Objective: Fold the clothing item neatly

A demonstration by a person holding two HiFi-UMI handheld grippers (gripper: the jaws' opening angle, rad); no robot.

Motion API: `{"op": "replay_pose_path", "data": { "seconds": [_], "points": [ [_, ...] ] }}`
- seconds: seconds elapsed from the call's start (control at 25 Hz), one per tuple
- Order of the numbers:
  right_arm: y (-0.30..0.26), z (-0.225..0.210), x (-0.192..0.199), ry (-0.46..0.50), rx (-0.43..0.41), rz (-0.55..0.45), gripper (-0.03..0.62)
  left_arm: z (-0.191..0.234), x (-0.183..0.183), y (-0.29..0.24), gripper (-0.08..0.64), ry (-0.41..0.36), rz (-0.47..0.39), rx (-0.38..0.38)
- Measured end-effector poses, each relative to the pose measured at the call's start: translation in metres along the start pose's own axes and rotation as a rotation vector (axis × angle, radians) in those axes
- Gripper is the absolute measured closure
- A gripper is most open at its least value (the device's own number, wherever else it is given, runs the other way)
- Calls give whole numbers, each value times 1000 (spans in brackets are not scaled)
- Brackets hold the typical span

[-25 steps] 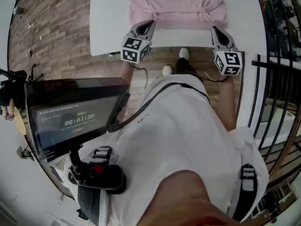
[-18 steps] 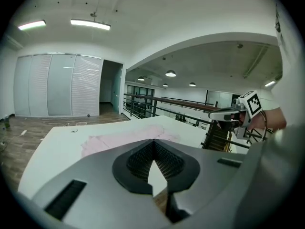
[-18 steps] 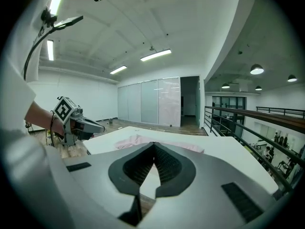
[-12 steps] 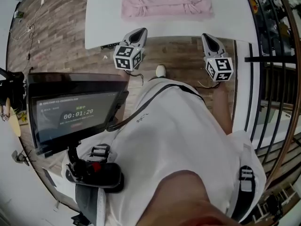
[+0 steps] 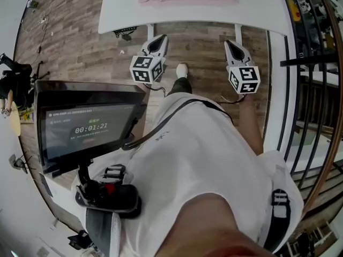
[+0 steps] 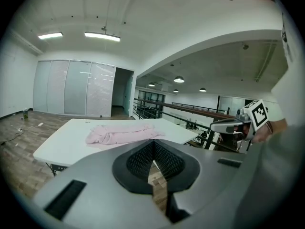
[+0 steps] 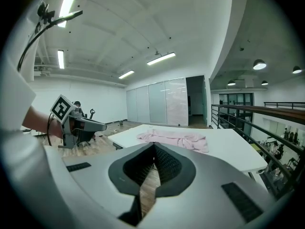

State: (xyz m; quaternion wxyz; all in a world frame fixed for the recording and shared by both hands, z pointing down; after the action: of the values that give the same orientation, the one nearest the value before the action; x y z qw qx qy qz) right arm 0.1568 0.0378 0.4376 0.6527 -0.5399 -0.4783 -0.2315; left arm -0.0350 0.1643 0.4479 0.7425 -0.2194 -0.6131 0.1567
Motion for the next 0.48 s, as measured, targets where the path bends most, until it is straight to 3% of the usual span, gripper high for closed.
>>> {"op": "replay_pose_path", "data": {
  "seconds": [0.2,0.36,0.48],
  "points": [
    [45,7,23,7,2,-12,589,-34,24,36,557,59,-16,-21],
    [93,37,28,46,9,-24,589,-60,33,88,557,34,-24,-48],
    [122,65,29,23,-3,-39,589,-72,41,125,557,28,-45,-46]
  ]
}}
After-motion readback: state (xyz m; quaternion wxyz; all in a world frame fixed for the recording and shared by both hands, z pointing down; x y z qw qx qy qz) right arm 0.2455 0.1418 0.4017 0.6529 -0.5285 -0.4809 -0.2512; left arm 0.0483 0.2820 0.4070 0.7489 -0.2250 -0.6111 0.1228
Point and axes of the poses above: the fingertips, and each gripper's own axes: y backward along the fingers, z to its left, x out of its underside, the point moved 1 cm from there along y, backward along the fingers, and after that the axes turned 12 degrees about z, right-handed, at the moved point
